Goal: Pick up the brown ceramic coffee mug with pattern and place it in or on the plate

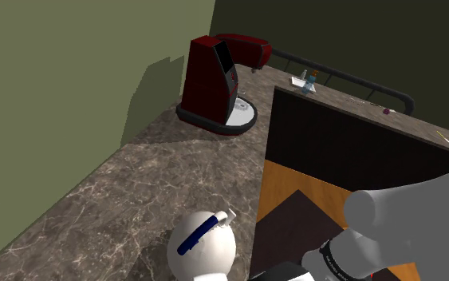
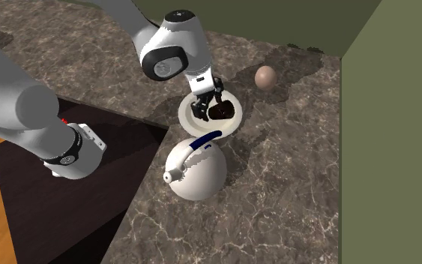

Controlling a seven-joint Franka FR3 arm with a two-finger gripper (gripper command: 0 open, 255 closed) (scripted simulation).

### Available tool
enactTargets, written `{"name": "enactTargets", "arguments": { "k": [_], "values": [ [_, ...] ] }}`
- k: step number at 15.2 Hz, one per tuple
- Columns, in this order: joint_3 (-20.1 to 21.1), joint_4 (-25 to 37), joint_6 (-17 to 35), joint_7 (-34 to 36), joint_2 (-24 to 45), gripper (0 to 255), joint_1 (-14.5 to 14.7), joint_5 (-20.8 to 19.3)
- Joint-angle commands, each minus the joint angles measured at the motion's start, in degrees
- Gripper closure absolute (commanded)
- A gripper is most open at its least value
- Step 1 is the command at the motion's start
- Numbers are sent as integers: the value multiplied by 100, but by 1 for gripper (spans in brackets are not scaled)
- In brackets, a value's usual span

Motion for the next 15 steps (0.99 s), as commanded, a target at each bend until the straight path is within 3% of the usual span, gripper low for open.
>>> {"name": "enactTargets", "arguments": {
  "k": [1, 3, 5, 6, 7, 9, 15],
  "values": [
    [-4, -3, -6, 2, 0, 0, 2, -3],
    [-5, -20, 11, -1, 1, 0, 1, -3],
    [-1377, -105, -394, 748, 542, 0, 1249, -1033],
    [-2337, -102, -675, 1409, 978, 0, 2100, -1955],
    [-3077, 17, -1206, 2667, 1886, 0, 2671, -3729],
    [-2455, -18, -1105, 2412, 1696, 0, 2082, -3367],
    [-2365, -21, -1097, 2390, 1680, 0, 1994, -3336]
  ]
}}
